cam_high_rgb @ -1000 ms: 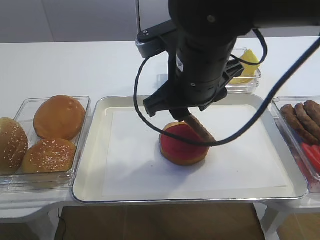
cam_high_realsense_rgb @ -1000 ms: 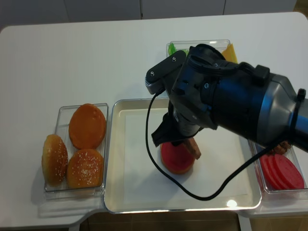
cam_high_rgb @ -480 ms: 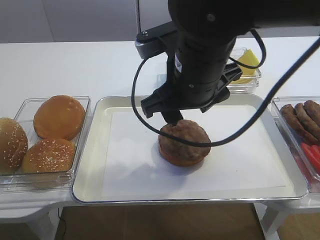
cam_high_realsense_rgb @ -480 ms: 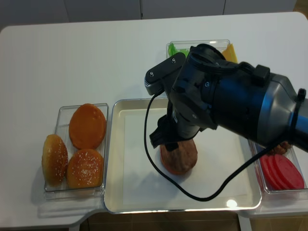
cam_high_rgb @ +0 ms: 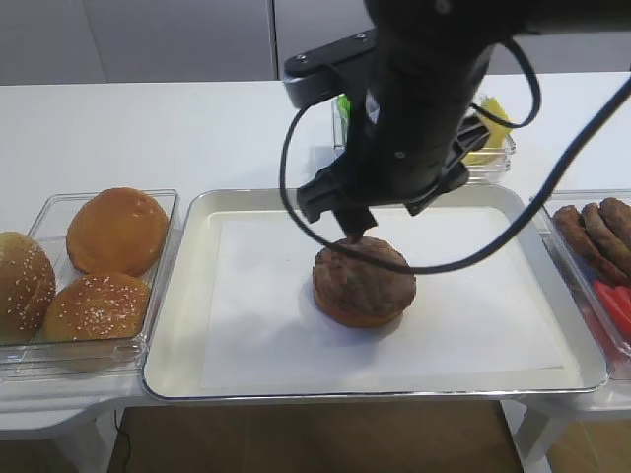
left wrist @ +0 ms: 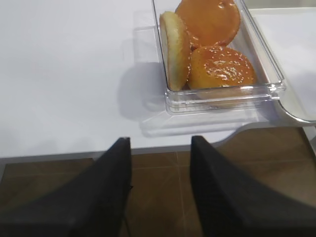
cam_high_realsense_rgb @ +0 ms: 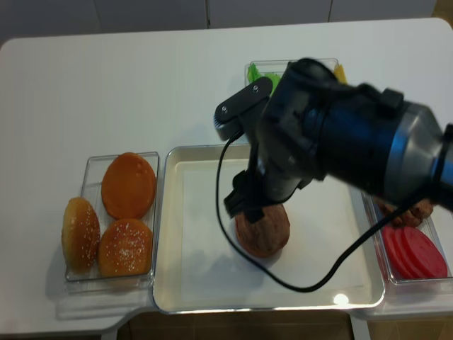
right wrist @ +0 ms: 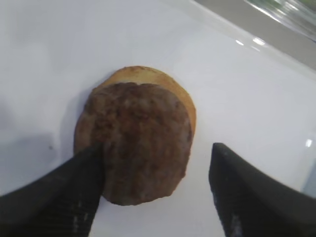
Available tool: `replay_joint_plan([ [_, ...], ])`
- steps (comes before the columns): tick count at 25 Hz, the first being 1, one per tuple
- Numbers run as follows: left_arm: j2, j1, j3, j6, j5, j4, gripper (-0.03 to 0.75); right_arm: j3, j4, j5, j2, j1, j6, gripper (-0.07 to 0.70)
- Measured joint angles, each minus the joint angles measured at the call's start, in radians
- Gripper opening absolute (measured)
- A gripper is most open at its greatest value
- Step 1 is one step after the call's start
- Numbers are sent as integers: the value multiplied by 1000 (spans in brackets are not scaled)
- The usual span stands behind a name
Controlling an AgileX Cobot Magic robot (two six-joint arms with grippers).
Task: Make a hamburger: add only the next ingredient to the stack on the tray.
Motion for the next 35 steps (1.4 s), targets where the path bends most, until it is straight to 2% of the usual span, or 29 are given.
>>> replay_joint_plan([
  [5,0,0,0,0,0,0,297,-4,80,14,-48,-148,-105,495],
  [13,0,0,0,0,0,0,297,-7,278,88,-135,-497,-325,495],
  [18,0,0,0,0,0,0,297,-7,335,134,-187,-678,-383,495],
  [21,0,0,0,0,0,0,297,-7,346,167,-224,-730,-398,495],
  [27,0,0,0,0,0,0,297,-7,344,236,-333,-737,-398,495],
  [35,0,0,0,0,0,0,297,-7,340,258,-511,-737,-391,493],
])
